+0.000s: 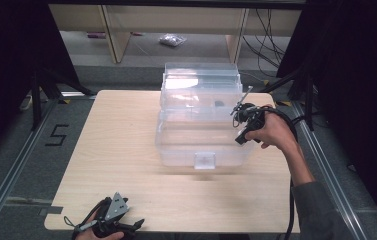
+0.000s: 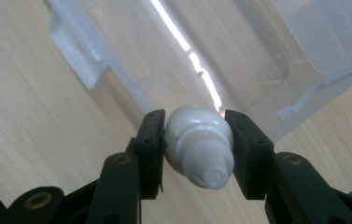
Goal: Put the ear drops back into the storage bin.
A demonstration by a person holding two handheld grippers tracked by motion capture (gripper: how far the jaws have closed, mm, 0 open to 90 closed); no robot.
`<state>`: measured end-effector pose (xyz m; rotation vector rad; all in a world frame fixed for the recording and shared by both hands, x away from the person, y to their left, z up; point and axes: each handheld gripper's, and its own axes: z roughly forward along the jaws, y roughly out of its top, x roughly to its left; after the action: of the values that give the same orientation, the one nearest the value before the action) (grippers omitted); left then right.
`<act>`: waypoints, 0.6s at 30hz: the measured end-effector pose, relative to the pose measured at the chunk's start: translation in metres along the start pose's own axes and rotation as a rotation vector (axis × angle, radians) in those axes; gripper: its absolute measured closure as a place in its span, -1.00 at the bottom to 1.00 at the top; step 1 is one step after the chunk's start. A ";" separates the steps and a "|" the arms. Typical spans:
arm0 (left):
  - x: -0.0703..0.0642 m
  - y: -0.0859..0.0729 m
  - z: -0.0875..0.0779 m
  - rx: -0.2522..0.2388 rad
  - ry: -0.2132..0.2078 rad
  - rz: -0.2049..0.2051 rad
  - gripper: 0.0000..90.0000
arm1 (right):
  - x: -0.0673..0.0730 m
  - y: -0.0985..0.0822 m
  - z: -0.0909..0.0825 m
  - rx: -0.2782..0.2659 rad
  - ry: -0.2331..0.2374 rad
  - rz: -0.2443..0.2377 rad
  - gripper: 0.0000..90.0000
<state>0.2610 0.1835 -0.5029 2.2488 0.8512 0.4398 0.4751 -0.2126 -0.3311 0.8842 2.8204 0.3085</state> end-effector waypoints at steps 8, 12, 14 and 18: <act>0.000 0.000 0.000 0.001 -0.001 0.001 -0.67 | -0.012 0.005 0.013 0.028 0.003 0.031 0.33; 0.000 0.000 0.000 0.000 -0.001 0.000 -0.67 | -0.017 0.008 0.022 0.039 -0.002 0.047 0.34; 0.000 0.000 0.000 0.000 -0.001 0.000 -0.67 | -0.018 0.008 0.024 0.040 -0.001 0.058 0.34; 0.000 0.000 0.000 -0.004 -0.008 -0.003 -0.67 | -0.022 0.011 0.033 0.059 -0.004 0.055 0.34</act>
<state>0.2606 0.1834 -0.5027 2.2439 0.8486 0.4302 0.5062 -0.2123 -0.3581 0.9755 2.8188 0.2319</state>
